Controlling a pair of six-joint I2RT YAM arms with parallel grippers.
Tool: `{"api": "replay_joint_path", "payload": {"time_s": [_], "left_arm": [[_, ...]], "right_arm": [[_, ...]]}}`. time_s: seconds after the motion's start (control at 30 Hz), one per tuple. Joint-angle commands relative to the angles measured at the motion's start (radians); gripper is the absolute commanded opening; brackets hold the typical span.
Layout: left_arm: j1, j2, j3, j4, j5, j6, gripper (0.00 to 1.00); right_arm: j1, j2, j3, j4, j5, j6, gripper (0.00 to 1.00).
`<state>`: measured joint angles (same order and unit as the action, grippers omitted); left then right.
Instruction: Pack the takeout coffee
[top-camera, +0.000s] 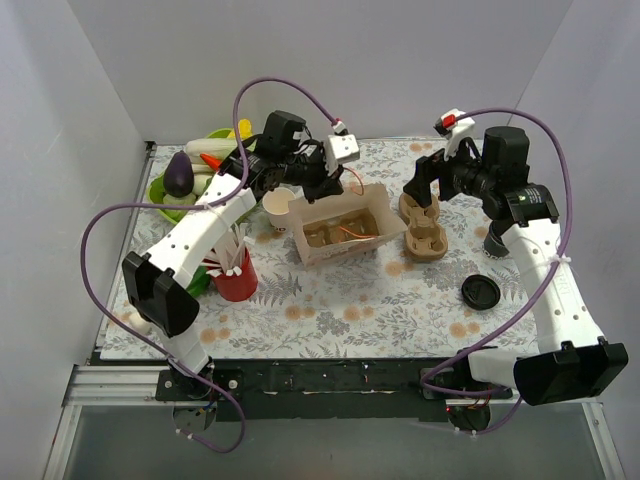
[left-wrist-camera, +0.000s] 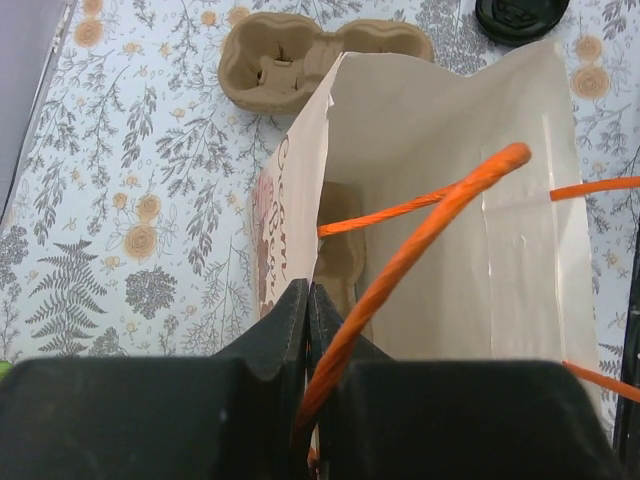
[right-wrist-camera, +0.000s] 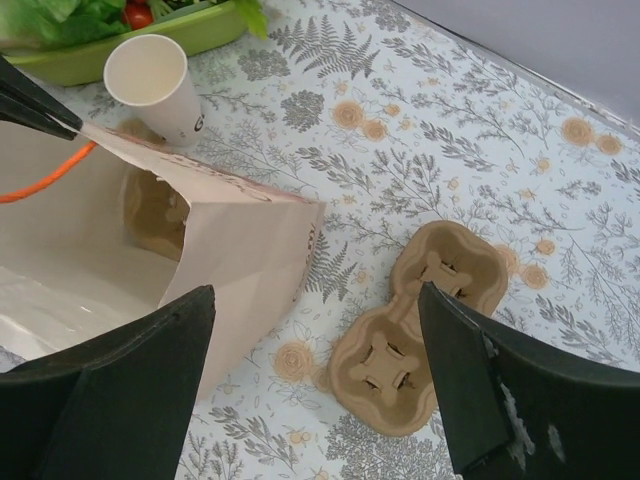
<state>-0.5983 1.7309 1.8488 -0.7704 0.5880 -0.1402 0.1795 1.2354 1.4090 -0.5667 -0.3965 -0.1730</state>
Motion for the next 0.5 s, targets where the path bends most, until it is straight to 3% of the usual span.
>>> {"api": "replay_joint_path", "payload": {"time_s": [0.0,0.2,0.47], "left_arm": [[-0.037,-0.091,-0.043,-0.015,-0.034,0.083,0.0],[-0.078,-0.136,-0.128,0.058,-0.077,0.021,0.0],[-0.086,-0.128,-0.106,0.068,-0.082,-0.036,0.0]], "right_arm": [[-0.002,-0.054,0.004,0.033,-0.126,-0.1,0.87],[0.034,-0.146,-0.097,0.004,-0.252,-0.175,0.86],[0.159,-0.14,-0.162,0.022,-0.145,-0.152,0.91]]}}
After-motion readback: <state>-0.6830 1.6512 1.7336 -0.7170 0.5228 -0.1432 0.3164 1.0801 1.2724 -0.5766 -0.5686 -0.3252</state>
